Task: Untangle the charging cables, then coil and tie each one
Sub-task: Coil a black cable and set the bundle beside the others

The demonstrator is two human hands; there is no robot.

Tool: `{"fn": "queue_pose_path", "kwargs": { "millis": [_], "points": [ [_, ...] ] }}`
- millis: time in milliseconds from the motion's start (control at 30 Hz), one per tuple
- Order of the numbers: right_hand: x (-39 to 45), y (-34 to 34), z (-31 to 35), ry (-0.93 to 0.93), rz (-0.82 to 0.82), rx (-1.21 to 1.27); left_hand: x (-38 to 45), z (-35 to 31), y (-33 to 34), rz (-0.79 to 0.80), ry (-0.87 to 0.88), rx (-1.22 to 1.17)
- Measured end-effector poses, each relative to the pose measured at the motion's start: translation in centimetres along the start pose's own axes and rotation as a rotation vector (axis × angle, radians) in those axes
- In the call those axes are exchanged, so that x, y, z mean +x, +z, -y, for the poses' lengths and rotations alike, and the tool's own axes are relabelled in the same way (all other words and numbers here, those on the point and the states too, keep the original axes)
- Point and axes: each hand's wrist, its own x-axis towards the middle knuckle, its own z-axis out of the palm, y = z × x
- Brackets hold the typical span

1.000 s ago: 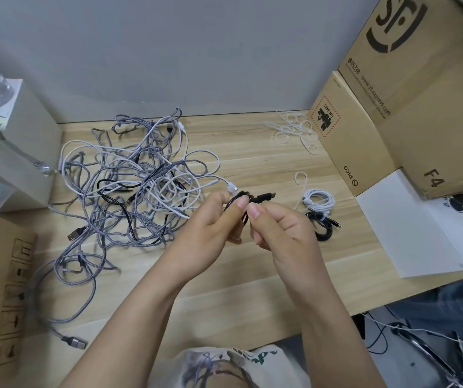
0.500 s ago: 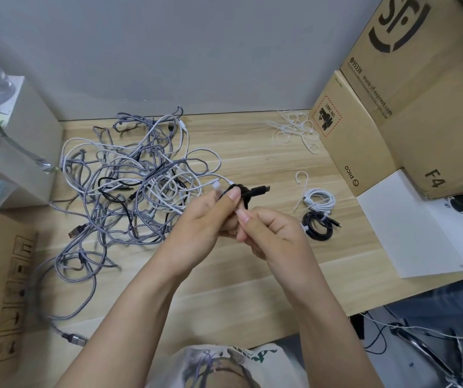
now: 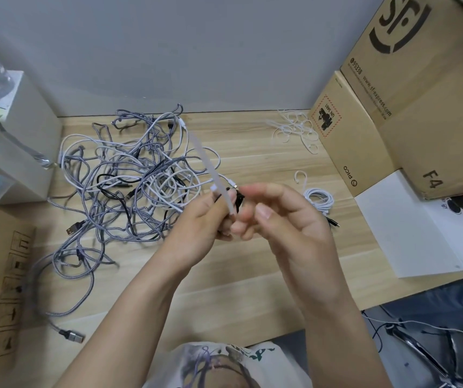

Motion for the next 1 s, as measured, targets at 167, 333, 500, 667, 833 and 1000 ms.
{"fn": "queue_pose_path", "kwargs": {
  "millis": [167, 333, 500, 667, 833, 1000],
  "points": [
    [0.3, 0.3, -0.7, -0.051, -0.164, -0.278, 0.0, 0.0, 0.4, 0.021, -0.038, -0.019],
    [0.5, 0.5, -0.4, -0.070, -0.092, -0.331, 0.2, 0.6, 1.1, 0.053, -0.021, 0.072],
    [0.7, 0.6, -0.7, -0.060, -0.136, -0.328, 0.1, 0.9, 1.4, 0.117, -0.018, 0.134],
    [0.4, 0.7, -0.6, -0.017, -0.161, -0.123, 0.1, 0.7, 1.4, 0.113, -0.057, 0.156],
    [0.4, 0.5, 0.0, 0.071, -0.245, 0.086, 0.5, 1.3, 1.1, 0.078, -0.032, 0.262],
    [0.5, 0.3, -0.2, 0.085, -0.301, 0.048, 0.5, 0.9, 1.1, 0.012, 0.039, 0.261]
  ]
}}
